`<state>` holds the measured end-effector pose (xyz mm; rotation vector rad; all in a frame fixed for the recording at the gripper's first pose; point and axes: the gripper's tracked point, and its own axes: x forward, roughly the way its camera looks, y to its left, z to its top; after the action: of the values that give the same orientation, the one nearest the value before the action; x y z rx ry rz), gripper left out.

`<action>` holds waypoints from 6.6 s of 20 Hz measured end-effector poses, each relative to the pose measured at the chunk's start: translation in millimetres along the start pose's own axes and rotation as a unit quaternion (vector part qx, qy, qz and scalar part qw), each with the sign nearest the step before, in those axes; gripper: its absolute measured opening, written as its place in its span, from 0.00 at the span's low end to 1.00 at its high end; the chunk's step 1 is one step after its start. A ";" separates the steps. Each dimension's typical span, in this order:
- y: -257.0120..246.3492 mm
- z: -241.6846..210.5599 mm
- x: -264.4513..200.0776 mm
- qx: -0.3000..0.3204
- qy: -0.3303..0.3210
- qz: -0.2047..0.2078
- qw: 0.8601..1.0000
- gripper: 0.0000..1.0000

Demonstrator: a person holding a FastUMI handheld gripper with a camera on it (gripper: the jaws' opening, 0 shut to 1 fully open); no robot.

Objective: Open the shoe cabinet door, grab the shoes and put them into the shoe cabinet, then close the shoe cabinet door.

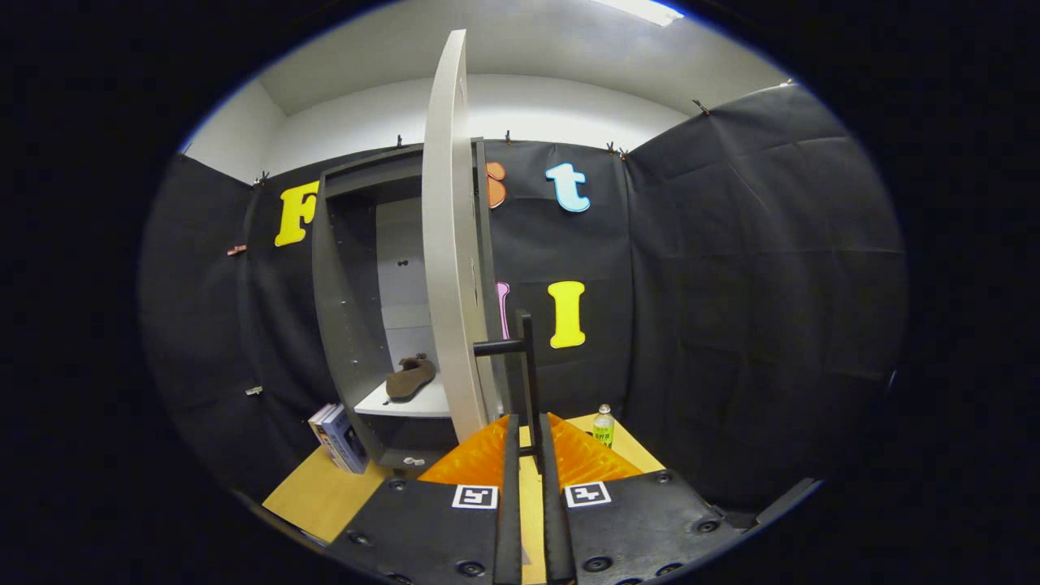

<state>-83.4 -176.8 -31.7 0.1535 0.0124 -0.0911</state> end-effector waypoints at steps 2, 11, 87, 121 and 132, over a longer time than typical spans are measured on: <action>-4.2 2.9 -1.9 -0.007 -0.004 -0.008 1.000 0.15; 30.3 10.4 -52.3 -0.043 -0.034 0.056 0.997 0.84; 198.6 -162.0 181.3 0.017 0.152 0.053 0.987 0.07; 202.3 -181.9 523.5 -0.062 0.269 -0.008 0.961 0.27; 203.0 -151.1 457.0 -0.057 0.296 0.007 0.953 0.97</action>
<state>389.4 5.1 -158.9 0.0606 0.6162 -0.0269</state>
